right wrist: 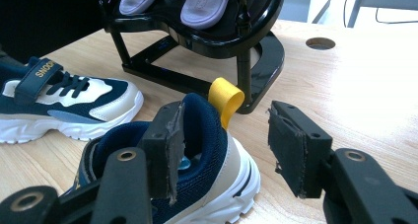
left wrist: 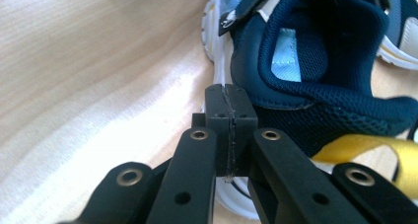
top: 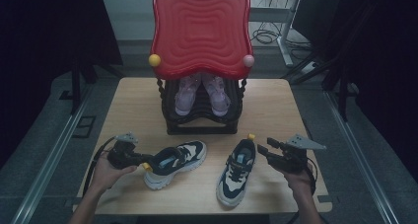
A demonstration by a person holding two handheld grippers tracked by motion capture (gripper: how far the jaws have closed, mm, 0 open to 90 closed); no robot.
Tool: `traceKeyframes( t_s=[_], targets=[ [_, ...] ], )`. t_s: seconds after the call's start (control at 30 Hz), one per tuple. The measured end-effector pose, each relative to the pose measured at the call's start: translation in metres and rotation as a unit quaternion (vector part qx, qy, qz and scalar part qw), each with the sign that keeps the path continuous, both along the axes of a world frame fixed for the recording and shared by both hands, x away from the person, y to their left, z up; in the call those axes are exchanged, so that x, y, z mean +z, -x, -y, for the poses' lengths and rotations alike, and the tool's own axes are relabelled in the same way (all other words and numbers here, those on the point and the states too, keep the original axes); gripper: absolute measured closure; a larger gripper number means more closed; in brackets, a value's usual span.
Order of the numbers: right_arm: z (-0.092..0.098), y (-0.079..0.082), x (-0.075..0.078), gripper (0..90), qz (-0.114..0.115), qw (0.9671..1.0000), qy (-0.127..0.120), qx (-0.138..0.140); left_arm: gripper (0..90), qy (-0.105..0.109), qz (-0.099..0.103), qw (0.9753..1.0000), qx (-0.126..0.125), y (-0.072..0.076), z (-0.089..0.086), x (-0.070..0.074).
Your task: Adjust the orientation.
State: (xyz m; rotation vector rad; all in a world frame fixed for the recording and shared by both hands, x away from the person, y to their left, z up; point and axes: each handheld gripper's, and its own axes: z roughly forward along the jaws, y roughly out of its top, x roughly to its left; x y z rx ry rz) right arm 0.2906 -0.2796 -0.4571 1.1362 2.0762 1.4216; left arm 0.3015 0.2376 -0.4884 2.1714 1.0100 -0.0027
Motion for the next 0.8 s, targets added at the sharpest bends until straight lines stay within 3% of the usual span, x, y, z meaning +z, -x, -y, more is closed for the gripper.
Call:
traceKeyframes(
  t_s=[0.4, 0.8],
  targets=[
    [-0.002, 0.0, 0.0, 47.7, -0.001, 1.0, 0.002, 0.002, 90.0, 0.022, 0.005, 0.9997, -0.002, 0.033, 0.004, -0.004],
    [-0.001, 0.0, -0.001, 47.7, -0.002, 1.0, 0.002, 0.001, 90.0, 0.036, 0.009, 0.9993, -0.008, 0.047, 0.014, -0.006]
  ],
)
